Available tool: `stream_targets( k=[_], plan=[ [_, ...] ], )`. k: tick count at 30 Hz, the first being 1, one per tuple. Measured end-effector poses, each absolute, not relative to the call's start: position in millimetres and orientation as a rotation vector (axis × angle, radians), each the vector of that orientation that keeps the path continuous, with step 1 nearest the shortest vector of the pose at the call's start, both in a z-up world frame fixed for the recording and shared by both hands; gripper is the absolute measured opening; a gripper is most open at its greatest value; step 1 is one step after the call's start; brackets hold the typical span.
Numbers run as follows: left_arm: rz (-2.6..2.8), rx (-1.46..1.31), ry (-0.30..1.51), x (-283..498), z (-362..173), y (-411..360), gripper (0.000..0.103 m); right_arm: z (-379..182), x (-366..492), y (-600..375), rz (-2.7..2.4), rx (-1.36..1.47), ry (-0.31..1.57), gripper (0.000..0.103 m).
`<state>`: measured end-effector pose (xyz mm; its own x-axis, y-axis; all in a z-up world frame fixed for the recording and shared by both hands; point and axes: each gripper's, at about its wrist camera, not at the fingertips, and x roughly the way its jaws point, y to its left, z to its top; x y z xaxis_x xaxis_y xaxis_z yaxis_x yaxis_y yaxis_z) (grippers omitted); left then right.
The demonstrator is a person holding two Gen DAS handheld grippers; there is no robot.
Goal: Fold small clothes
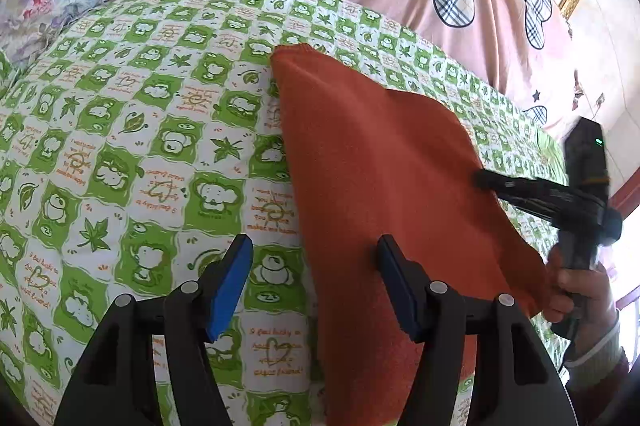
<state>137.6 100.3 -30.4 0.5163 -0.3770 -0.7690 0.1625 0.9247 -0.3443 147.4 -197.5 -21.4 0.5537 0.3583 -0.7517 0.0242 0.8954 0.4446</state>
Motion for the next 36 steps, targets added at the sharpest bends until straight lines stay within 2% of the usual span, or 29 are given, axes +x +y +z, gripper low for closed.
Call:
stream_targets(
  k=[4,12,14,16,23,27,30,32,35,36],
  plan=[
    [-0.329,-0.2,0.986,136.9,-30.0,91.1,0.064,12.0,114.0,-204.5,0.204,0.421,0.842,0.011],
    [-0.353,-0.166,1.029,140.2,-42.5,72.0,0.065,-62.6,127.6,-233.9,0.107,0.496,0.979,0.013],
    [-0.345,-0.17,1.045,142.8,-46.9,70.1,0.067,-59.6,128.5,-238.6,0.102,0.527,0.969,0.015],
    [-0.338,-0.173,1.059,144.7,-45.0,71.1,0.067,-50.7,124.0,-240.1,0.087,0.533,0.964,0.021],
    [-0.406,-0.179,0.932,136.7,1.2,70.1,0.063,1.1,88.4,-218.2,0.167,0.564,0.869,0.021],
    [-0.557,-0.255,0.905,141.0,9.8,58.2,0.063,-12.8,97.5,-200.0,0.214,0.562,0.928,0.021],
    [-0.555,-0.228,0.941,152.7,-3.0,43.5,0.063,-32.0,120.4,-203.4,0.194,0.58,0.972,0.021],
    [-0.525,-0.206,0.994,167.8,-21.2,38.5,0.059,-44.7,135.7,-206.7,0.16,0.551,0.999,0.02],
    [-0.5,-0.202,1.022,183.1,-37.5,39.4,0.055,-60.5,150.6,-217.3,0.134,0.559,0.99,0.012],
    [-0.502,-0.204,1.021,187.3,-39.4,38.4,0.055,-62.1,154.1,-220.5,0.118,0.552,0.98,0.007]
  ],
)
